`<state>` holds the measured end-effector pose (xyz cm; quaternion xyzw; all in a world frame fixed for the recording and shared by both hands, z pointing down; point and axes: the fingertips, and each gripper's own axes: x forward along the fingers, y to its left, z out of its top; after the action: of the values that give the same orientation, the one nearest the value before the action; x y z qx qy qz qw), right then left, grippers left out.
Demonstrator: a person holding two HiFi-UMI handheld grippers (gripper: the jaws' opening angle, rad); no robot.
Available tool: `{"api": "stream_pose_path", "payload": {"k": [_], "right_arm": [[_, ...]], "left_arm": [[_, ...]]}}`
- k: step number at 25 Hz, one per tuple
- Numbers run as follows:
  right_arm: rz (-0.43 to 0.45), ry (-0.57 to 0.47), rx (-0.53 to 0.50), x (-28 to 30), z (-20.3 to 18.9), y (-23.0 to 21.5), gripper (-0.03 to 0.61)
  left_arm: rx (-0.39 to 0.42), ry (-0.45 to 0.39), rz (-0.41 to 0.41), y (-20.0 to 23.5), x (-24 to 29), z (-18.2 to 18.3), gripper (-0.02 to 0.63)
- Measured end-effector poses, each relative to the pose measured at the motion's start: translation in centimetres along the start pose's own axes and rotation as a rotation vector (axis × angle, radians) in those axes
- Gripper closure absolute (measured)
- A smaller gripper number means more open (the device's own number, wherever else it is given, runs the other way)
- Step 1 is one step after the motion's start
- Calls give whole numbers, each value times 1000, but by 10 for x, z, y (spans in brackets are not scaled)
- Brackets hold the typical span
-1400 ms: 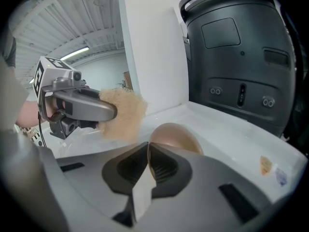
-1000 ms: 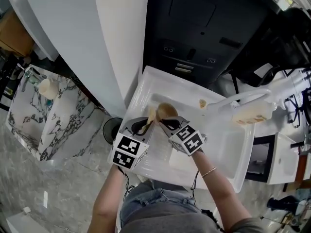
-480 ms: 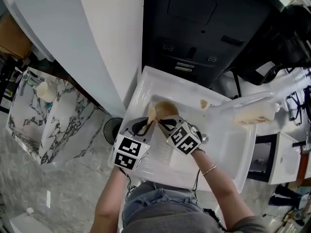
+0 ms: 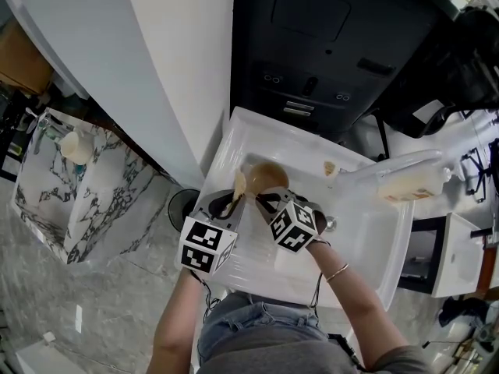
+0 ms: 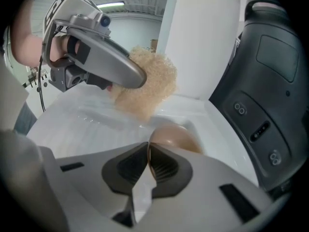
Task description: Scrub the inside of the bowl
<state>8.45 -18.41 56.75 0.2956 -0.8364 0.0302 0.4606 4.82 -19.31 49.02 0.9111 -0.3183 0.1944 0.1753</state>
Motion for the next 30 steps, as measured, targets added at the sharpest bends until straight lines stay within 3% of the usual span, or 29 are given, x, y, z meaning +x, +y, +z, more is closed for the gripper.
{"api": "stream_pose_path", "payload": {"k": [8,21,30], "right_arm": [[-23,14,-62,3,0,3,549],[-17,0,-58,-2,9,7,540],[-51,-59,28,-20,23,0,540]], "left_arm": [[-1,-1,0,-1,-3,-1,569],[-16,-17,32,0,-18,-2,569],[-27,-46,58,1,-32,-1,569]]}}
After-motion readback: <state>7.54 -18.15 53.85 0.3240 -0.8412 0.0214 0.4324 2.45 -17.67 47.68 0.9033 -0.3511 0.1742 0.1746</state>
